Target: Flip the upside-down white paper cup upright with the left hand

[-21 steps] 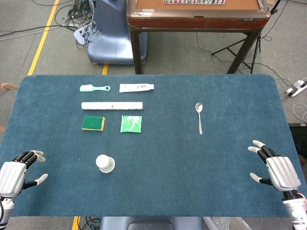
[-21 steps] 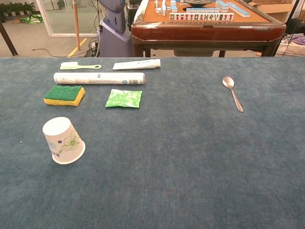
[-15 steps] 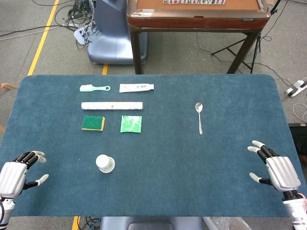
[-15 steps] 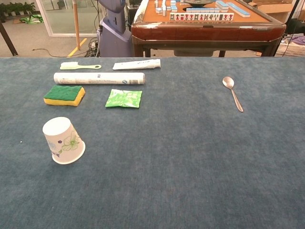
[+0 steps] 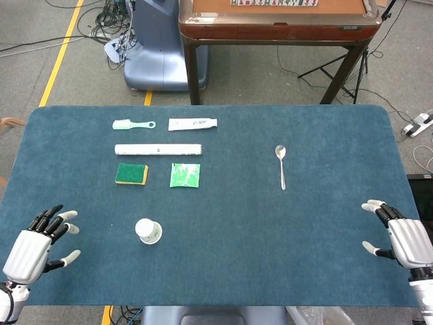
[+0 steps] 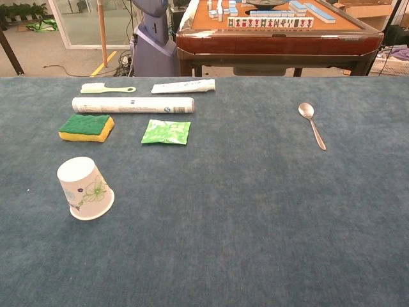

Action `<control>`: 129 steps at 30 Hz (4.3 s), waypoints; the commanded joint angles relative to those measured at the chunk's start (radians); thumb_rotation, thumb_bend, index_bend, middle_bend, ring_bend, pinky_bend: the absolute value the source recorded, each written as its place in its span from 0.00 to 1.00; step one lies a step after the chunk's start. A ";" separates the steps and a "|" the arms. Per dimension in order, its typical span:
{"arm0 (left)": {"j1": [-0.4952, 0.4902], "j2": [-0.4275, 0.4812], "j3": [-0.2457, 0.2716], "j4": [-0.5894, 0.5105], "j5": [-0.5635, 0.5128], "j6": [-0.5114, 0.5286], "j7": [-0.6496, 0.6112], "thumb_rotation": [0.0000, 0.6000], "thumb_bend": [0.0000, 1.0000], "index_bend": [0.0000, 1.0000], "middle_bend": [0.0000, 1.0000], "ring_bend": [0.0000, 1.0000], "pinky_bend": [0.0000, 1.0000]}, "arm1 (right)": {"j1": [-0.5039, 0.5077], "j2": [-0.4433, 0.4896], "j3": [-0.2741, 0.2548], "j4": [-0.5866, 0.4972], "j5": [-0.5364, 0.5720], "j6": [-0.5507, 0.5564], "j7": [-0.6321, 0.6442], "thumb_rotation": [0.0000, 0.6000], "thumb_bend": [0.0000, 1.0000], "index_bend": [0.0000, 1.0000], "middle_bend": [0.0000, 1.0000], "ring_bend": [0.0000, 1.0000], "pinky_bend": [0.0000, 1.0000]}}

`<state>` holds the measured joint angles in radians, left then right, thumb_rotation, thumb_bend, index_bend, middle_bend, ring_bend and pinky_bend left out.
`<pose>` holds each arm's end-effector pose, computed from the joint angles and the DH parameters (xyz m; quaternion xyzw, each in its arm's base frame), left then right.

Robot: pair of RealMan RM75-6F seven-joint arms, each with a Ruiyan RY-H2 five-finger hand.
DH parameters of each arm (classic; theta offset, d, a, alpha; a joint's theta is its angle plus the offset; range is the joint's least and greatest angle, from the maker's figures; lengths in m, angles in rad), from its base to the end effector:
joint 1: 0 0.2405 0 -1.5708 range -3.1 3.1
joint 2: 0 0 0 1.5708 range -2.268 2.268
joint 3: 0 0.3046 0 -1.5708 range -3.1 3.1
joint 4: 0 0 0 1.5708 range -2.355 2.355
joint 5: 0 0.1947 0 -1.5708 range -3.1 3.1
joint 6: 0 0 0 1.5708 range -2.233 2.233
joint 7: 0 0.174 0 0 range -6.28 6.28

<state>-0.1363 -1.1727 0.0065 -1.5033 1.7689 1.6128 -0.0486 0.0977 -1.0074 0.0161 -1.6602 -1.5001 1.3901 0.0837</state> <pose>-0.3087 0.2131 0.1748 -0.6645 -0.2945 -0.4666 0.5039 -0.3512 -0.2096 0.2100 0.6123 -0.4272 0.3591 0.5600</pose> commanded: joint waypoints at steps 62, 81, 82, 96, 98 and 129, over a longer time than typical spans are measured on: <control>-0.312 -0.174 -0.071 -0.283 -0.317 -0.512 0.828 1.00 0.14 0.30 0.00 0.00 0.05 | -0.066 0.133 0.045 -0.092 0.076 0.053 0.031 1.00 0.00 0.27 0.29 0.27 0.57; -0.336 -0.197 -0.055 -0.251 -0.362 -0.501 0.826 1.00 0.20 0.37 0.00 0.00 0.05 | -0.065 0.140 0.042 -0.093 0.066 0.045 0.051 1.00 0.00 0.26 0.29 0.27 0.57; -0.337 -0.199 -0.054 -0.249 -0.364 -0.499 0.825 1.00 0.20 0.39 0.00 0.00 0.05 | -0.065 0.140 0.041 -0.093 0.065 0.044 0.052 1.00 0.00 0.26 0.29 0.27 0.57; -0.330 -0.163 -0.052 -0.264 -0.383 -0.478 0.707 1.00 0.21 0.53 0.00 0.00 0.05 | -0.065 0.143 0.040 -0.092 0.061 0.042 0.060 1.00 0.00 0.27 0.29 0.27 0.57; -0.328 -0.152 -0.055 -0.269 -0.383 -0.470 0.677 1.00 0.21 0.53 0.00 0.00 0.05 | -0.065 0.143 0.039 -0.093 0.059 0.040 0.060 1.00 0.00 0.27 0.29 0.27 0.57; -0.311 -0.187 -0.122 -0.117 -0.418 -0.543 -0.269 1.00 0.21 0.58 0.00 0.00 0.05 | -0.059 0.146 0.031 -0.101 0.052 0.025 0.059 1.00 0.00 0.27 0.29 0.27 0.57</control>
<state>-0.4493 -1.3380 -0.1120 -1.6544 1.3481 1.0770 -0.2713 0.0385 -0.8615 0.0469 -1.7609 -1.4482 1.4154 0.1428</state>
